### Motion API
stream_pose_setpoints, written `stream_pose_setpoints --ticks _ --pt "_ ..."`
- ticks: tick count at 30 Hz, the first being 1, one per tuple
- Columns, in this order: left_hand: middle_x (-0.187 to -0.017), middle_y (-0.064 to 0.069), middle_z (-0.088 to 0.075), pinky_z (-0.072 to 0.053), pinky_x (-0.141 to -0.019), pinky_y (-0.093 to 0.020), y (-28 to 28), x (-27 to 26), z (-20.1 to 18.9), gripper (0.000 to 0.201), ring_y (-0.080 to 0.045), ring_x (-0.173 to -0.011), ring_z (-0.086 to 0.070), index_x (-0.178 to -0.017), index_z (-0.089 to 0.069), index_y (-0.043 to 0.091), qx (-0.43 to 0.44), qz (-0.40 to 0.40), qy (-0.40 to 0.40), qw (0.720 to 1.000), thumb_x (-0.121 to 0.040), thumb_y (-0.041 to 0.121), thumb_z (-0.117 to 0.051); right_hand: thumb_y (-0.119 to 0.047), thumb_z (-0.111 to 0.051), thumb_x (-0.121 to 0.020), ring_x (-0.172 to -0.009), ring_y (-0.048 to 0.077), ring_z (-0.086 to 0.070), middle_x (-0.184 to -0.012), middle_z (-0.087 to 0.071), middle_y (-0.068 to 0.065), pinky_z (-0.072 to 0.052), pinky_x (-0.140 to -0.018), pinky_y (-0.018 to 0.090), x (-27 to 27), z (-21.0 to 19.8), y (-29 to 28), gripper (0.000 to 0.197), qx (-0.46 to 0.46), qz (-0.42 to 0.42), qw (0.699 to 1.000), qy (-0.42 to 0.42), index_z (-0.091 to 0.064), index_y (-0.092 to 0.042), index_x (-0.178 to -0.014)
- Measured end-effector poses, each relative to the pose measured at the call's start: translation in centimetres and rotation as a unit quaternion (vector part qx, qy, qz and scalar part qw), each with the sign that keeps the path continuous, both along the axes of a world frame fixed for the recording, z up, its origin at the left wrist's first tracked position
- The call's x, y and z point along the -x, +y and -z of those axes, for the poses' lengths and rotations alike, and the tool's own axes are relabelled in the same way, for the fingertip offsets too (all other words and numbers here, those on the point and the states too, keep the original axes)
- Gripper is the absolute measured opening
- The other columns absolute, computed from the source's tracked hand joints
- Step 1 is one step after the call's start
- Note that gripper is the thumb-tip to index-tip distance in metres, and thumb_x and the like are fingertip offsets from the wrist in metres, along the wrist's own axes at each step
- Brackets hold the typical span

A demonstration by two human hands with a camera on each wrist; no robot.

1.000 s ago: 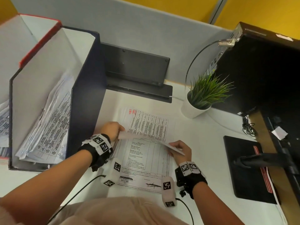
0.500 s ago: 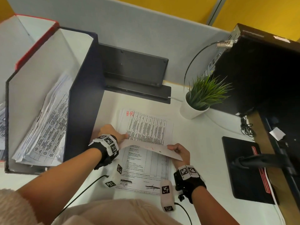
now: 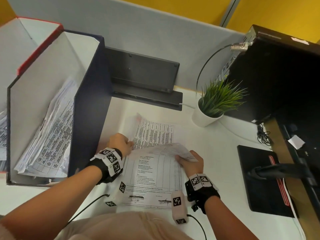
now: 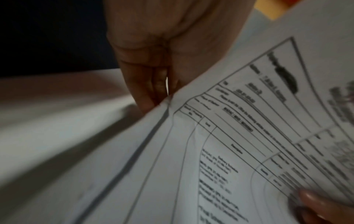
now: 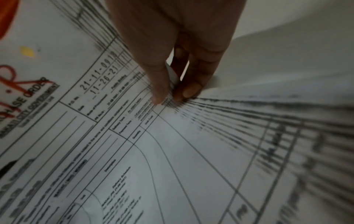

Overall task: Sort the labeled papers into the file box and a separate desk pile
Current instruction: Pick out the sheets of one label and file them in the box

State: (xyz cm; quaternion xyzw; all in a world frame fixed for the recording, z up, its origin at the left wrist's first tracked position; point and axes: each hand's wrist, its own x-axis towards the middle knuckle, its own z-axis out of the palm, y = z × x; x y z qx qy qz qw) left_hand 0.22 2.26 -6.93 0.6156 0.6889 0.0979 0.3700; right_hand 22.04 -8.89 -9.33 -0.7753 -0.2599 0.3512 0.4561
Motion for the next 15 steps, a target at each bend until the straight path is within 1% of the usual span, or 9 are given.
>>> stream_pose_setpoints --ticks 1,3,4,5,7,9,11,13,15 --pt "-0.052 -0.006 -0.044 -0.036 -0.053 -0.021 -0.2 0.2 0.0 0.037 -0.019 -0.051 -0.042 -0.052 -0.054 0.006 -0.038 0.013 -0.007 0.999 -0.087 0.016 -0.063 -0.003 -0.079 -0.069 -0.067 0.019 -0.052 -0.069 -0.057 0.011 -0.046 -0.061 0.028 0.0 0.0 0.0 0.025 0.005 0.002 1.000 0.002 -0.056 0.007 -0.073" --pt "-0.073 -0.012 -0.059 -0.040 -0.063 -0.022 -0.6 0.5 -0.2 0.014 -0.017 -0.065 -0.050 -0.087 -0.073 0.001 -0.143 0.021 -0.053 0.988 -0.088 0.007 -0.060 -0.002 -0.080 -0.068 -0.083 0.024 -0.063 -0.090 -0.067 0.014 -0.054 -0.077 0.036 0.2 -0.2 0.0 0.036 0.007 0.009 1.000 0.018 -0.062 0.007 -0.098" --pt "-0.085 -0.012 -0.062 -0.040 -0.068 -0.021 -0.9 0.6 -0.4 0.019 -0.016 -0.072 -0.052 -0.101 -0.071 0.004 -0.176 0.020 -0.081 0.981 -0.088 0.002 -0.058 0.000 -0.079 -0.067 -0.091 0.026 -0.064 -0.100 -0.067 0.014 -0.054 -0.083 0.040 0.3 -0.3 0.1 0.045 -0.002 0.020 0.999 0.035 -0.059 0.004 -0.107" --pt "-0.092 -0.010 -0.064 -0.041 -0.072 -0.021 -1.0 0.6 -0.4 0.025 -0.015 -0.077 -0.054 -0.108 -0.069 0.006 -0.185 0.020 -0.114 0.976 -0.089 -0.001 -0.054 0.005 -0.078 -0.067 -0.096 0.026 -0.063 -0.105 -0.065 0.013 -0.054 -0.086 0.042 0.4 -0.5 0.2 0.052 -0.019 0.036 0.997 0.059 -0.054 0.003 -0.113" --pt "-0.095 -0.006 -0.065 -0.045 -0.071 -0.022 -1.3 0.7 -0.8 0.027 -0.017 -0.082 -0.057 -0.107 -0.067 0.006 -0.125 -0.007 -0.199 0.972 -0.092 -0.003 -0.047 0.011 -0.076 -0.066 -0.098 0.025 -0.061 -0.108 -0.062 0.012 -0.053 -0.087 0.044 0.4 -0.9 0.4 0.060 -0.052 0.060 0.992 0.101 -0.047 -0.003 -0.117" --pt "-0.090 -0.007 -0.067 -0.046 -0.071 -0.023 -1.4 0.5 -1.0 0.031 -0.020 -0.083 -0.059 -0.088 -0.067 0.008 -0.047 -0.049 -0.290 0.955 -0.091 -0.007 -0.040 0.011 -0.076 -0.066 -0.099 0.025 -0.061 -0.109 -0.062 0.011 -0.053 -0.087 0.044 0.3 -1.0 0.6 0.063 -0.059 0.057 0.991 0.106 -0.046 -0.006 -0.119" --pt "-0.078 -0.001 -0.070 -0.046 -0.069 -0.020 -1.4 0.3 -1.4 0.037 -0.016 -0.079 -0.061 -0.073 -0.066 0.009 0.010 -0.093 -0.337 0.937 -0.087 -0.011 -0.038 0.007 -0.076 -0.068 -0.099 0.026 -0.063 -0.108 -0.064 0.012 -0.056 -0.082 0.037 0.0 -0.9 0.7 0.058 -0.045 0.030 0.993 0.101 -0.051 -0.006 -0.119" --pt "-0.076 -0.002 -0.069 -0.046 -0.064 -0.021 -1.0 0.1 -1.6 0.032 -0.015 -0.072 -0.059 -0.085 -0.068 0.000 0.069 -0.104 -0.327 0.937 -0.085 -0.009 -0.037 0.000 -0.077 -0.071 -0.089 0.026 -0.066 -0.100 -0.068 0.014 -0.057 -0.067 0.024 -0.3 -0.9 0.6 0.041 -0.011 -0.007 0.997 0.072 -0.061 -0.001 -0.109" --pt "-0.089 -0.014 -0.064 -0.043 -0.065 -0.027 -0.5 0.0 -1.7 0.027 -0.023 -0.078 -0.055 -0.095 -0.063 -0.006 0.116 -0.128 -0.307 0.936 -0.085 -0.003 -0.038 -0.004 -0.078 -0.071 -0.076 0.022 -0.064 -0.089 -0.070 0.016 -0.055 -0.064 0.024 -0.4 -0.7 0.5 0.023 0.017 -0.029 0.999 0.031 -0.066 -0.001 -0.091"
